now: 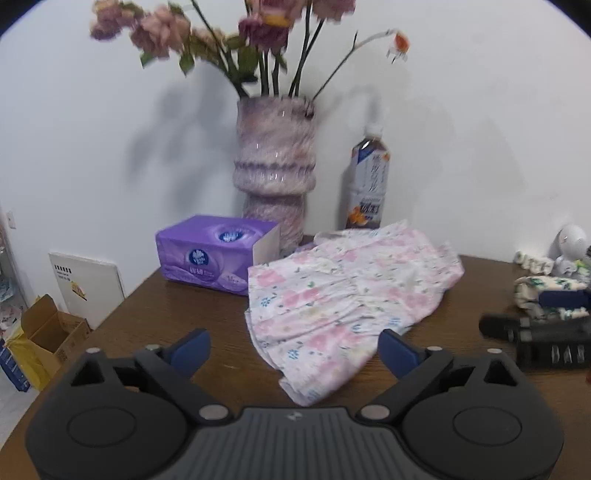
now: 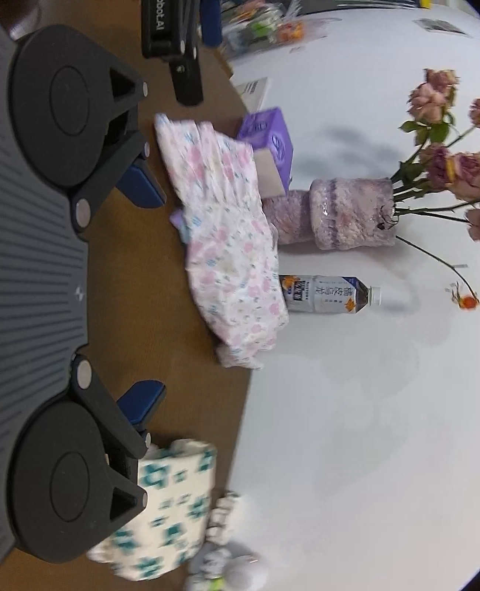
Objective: Fold clothes
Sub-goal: 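Move both tools toward the pink floral dress beside the tissue box, then grasp the dress edge with the left gripper while the right gripper grasps another edge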
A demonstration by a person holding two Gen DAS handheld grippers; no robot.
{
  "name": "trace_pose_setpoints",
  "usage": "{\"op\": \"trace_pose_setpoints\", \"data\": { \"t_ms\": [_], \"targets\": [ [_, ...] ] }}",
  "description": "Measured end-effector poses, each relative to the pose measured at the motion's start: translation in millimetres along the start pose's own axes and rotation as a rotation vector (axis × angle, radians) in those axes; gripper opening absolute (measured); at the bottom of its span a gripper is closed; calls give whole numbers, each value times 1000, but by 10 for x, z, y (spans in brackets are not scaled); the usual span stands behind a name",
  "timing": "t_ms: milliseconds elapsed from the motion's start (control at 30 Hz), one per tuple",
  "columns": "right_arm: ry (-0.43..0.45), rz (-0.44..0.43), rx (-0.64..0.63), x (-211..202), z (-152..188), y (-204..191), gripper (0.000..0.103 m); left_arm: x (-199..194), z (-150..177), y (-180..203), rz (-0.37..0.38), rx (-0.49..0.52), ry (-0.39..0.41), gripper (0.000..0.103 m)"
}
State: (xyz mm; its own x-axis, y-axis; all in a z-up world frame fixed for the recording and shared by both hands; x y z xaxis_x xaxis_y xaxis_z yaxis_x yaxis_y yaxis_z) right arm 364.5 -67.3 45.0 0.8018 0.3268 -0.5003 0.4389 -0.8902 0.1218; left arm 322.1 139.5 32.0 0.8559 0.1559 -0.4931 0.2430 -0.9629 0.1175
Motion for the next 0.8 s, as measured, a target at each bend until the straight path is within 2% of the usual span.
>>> {"op": "trace_pose_setpoints", "data": {
  "t_ms": [133,200,267,333,433,467,500,533,567,600,667,800],
  "targets": [
    [-30,22,1,463,-172,36,91,423,-7,4,13,73,-84,91],
    [-49,31,24,692,-230,113,81,575,-23,21,36,106,-111,91],
    [-73,39,51,904,-265,215,77,711,-29,56,57,157,-140,92],
    [-95,47,76,1094,-283,310,74,863,-5,98,45,199,-162,91],
    [-142,51,112,1399,-297,428,73,1002,6,124,65,214,-190,68],
    [-158,42,134,1492,-294,454,66,1009,-7,127,84,214,-195,50],
    [-169,28,159,1567,-291,478,52,1003,-20,130,104,213,-198,40],
    [-177,7,188,1622,-285,493,42,993,-36,128,121,210,-198,19],
    [-181,-20,221,1660,-278,502,20,970,-62,104,130,198,-187,10],
    [-178,-39,242,1668,-274,498,6,941,-91,80,141,184,-173,9],
    [-152,-59,259,1603,-287,477,2,839,-170,51,161,166,-124,6],
    [-55,-73,249,1267,-424,479,0,491,-347,70,186,164,10,3]
  ]
}}
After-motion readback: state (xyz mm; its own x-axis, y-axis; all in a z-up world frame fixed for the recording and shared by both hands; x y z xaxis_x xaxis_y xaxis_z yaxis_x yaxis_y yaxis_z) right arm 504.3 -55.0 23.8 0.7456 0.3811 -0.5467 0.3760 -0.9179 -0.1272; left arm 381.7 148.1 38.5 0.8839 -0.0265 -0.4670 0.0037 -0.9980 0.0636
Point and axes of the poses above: each gripper's, at about its wrist camera, not at the fingertips, and x roughly the way its jaws point, y to its right, z to its underside, the point moved 4 cm from there along x, roughly the way its jaws point, and after that the axes turned 6 degrees about -x, right-handed, at the moved point
